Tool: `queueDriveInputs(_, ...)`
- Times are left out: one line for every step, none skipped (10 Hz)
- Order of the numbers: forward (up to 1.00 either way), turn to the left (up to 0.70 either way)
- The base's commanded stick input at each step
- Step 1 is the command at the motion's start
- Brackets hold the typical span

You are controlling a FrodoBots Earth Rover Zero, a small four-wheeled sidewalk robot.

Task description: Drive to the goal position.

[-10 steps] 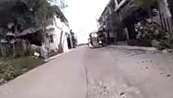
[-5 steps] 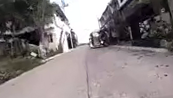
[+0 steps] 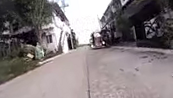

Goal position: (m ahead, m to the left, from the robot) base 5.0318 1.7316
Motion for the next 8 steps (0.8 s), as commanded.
queueDriveInputs(1.0, 0.04)
queueDriveInputs(1.0, 0.04)
queueDriveInputs(1.0, 0.04)
queueDriveInputs(1.0, 0.04)
queueDriveInputs(1.0, 0.04)
queueDriveInputs(1.0, 0.04)
queueDriveInputs(1.0, 0.04)
queueDriveInputs(1.0, 0.04)
